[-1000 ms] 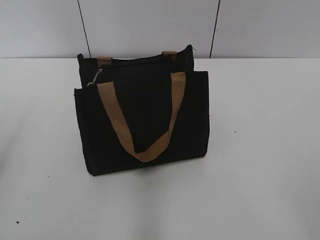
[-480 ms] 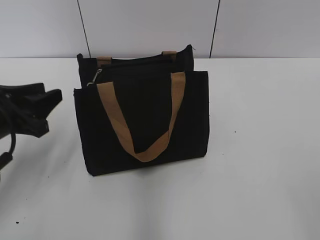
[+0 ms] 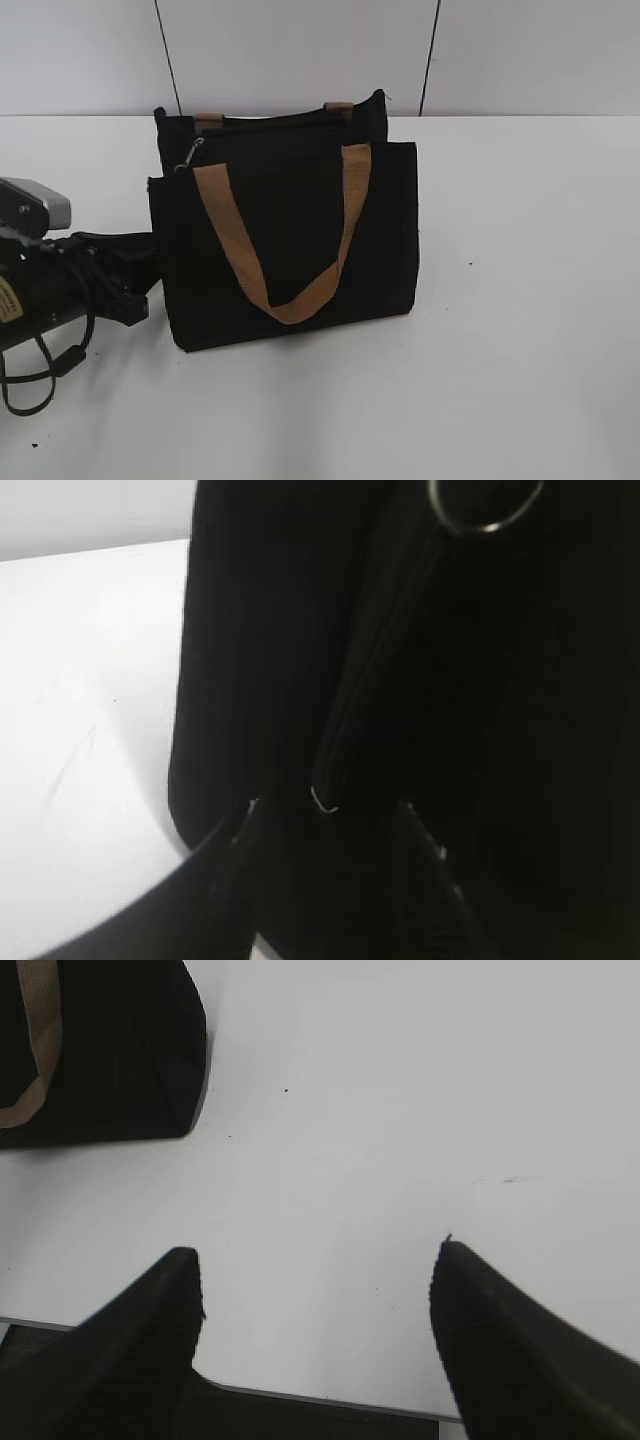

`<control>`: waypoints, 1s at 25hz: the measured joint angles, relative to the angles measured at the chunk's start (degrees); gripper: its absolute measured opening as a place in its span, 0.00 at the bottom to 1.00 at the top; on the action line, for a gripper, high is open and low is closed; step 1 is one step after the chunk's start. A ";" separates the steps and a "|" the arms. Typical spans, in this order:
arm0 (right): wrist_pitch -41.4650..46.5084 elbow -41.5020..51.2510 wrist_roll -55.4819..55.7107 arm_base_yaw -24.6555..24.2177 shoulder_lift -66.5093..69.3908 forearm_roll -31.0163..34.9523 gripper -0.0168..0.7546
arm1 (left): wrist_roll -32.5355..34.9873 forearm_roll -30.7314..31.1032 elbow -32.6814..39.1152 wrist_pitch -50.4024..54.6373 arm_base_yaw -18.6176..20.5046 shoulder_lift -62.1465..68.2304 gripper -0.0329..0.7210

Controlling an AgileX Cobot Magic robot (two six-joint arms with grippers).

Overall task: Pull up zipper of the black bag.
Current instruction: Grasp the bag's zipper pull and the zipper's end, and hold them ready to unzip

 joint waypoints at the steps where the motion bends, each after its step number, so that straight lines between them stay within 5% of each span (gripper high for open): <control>1: 0.00 0.00 0.00 0.00 0.00 0.00 0.73 | 0.00 0.14 -0.92 0.00 0.00 0.99 0.46; 10: 0.00 0.00 0.00 0.00 0.00 0.00 0.73 | -0.16 2.76 -6.25 -0.55 0.00 4.63 0.38; 19: 0.00 0.00 0.00 0.00 0.00 0.00 0.73 | -0.16 1.78 -6.72 -0.41 0.00 6.50 0.17; 25: 0.00 0.00 0.00 0.00 0.00 0.00 0.73 | -0.16 3.74 -7.81 -0.41 0.00 6.50 0.27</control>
